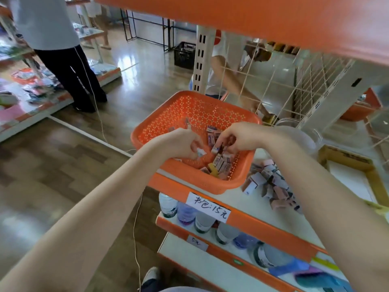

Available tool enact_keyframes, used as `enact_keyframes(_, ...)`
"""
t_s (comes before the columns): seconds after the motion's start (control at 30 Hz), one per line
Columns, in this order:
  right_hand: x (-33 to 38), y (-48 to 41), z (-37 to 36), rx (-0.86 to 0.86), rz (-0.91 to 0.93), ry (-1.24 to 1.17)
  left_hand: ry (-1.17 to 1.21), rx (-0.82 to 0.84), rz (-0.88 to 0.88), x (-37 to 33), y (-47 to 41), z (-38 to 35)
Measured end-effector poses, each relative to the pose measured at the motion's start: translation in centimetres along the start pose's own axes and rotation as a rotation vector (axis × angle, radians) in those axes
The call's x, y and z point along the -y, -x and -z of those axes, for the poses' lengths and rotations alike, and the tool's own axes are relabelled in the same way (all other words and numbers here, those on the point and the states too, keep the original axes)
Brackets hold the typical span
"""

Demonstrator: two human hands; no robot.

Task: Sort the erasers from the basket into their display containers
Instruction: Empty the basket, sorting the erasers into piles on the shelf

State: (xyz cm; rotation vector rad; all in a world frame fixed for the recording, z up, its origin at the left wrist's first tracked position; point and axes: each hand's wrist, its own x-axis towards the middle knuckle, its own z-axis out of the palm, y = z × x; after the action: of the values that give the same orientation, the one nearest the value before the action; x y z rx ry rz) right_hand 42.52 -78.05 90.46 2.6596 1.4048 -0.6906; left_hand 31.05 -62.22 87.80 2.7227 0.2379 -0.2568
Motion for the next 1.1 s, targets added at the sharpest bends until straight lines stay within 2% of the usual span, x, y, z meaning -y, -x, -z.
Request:
enact_keyframes(0.2,0.4,-0.5,-0.9,0.01,-0.004,0.134,0.058,0.072,-0.003,0.7,-1.1,-1.4)
enact_keyframes(0.33,1.2,-0.5,-1.0,0.076,-0.036,0.21,0.045,0.109,-0.018,0.5,-1.1,-1.1)
enact_keyframes(0.5,1.9,-1.4,-1.5,0.141,-0.03,0.131,0.04,0.153,-0.035,0.2,-0.5,-0.4)
enact_keyframes(0.67,1.9,-1.4,-1.3,0.083,-0.052,0.05,0.043,0.175,-0.036,0.1,0.0,-0.3)
enact_keyframes(0.97,2.2,-2.2,-1.9,0.014,-0.118,0.038,0.025,0.077,0.033,1.7,-1.2,-1.7)
enact_keyframes(1.1,2.1,-2.0,-1.5,-0.124,-0.091,-0.078,0.031,0.097,-0.019,1.8,-1.3,-1.3)
